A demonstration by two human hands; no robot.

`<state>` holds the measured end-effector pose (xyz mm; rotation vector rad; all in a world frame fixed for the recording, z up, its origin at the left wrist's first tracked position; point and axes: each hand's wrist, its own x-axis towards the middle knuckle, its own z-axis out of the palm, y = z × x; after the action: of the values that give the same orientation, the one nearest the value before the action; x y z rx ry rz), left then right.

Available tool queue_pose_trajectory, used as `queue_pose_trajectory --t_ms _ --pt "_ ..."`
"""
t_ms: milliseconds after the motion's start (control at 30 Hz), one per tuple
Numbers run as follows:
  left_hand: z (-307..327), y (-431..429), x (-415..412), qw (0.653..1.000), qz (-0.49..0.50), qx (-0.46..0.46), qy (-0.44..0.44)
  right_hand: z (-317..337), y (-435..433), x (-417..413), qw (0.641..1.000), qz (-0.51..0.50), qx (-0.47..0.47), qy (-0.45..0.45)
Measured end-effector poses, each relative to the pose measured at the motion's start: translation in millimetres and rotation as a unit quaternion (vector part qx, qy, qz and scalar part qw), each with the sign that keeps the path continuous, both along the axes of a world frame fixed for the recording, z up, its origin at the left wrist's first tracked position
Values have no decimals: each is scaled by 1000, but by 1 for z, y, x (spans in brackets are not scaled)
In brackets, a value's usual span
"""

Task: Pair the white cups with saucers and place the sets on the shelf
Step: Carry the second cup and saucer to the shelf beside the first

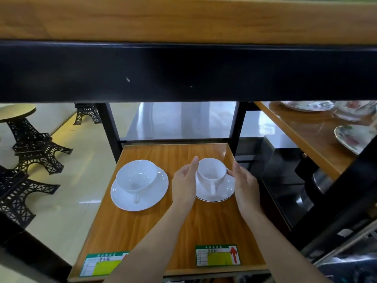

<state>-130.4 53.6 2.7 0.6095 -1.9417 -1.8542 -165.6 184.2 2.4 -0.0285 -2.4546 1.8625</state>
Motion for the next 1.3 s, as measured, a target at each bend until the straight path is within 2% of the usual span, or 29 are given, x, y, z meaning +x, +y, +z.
queue_pose_trajectory --t_ms 233,367,500,633,700,800,933,1100,1300 --pt "-4 -3 -2 1000 -4 -27 3 0 2 -5 1000 19 -11 4" --pt "6 -9 5 999 -14 -47 10 1 -2 -3 999 -4 -23 24" --pt "22 -29 19 988 81 -115 57 9 -16 4 995 -8 -3 104" --pt "35 -70 35 967 194 -119 118 15 -49 21 984 69 35 163" --pt "33 -95 42 960 242 -89 112 16 -68 29 982 141 23 122" --pt "25 -122 53 953 291 12 84 13 -91 36 971 239 -24 -7" --pt "10 -133 65 959 256 117 32 13 -109 38 940 314 -83 -99" --pt "-1 -125 72 967 231 113 7 11 -121 40 932 325 -99 -123" --pt "-4 -130 72 971 220 93 10 13 -125 46 939 307 -115 -107"
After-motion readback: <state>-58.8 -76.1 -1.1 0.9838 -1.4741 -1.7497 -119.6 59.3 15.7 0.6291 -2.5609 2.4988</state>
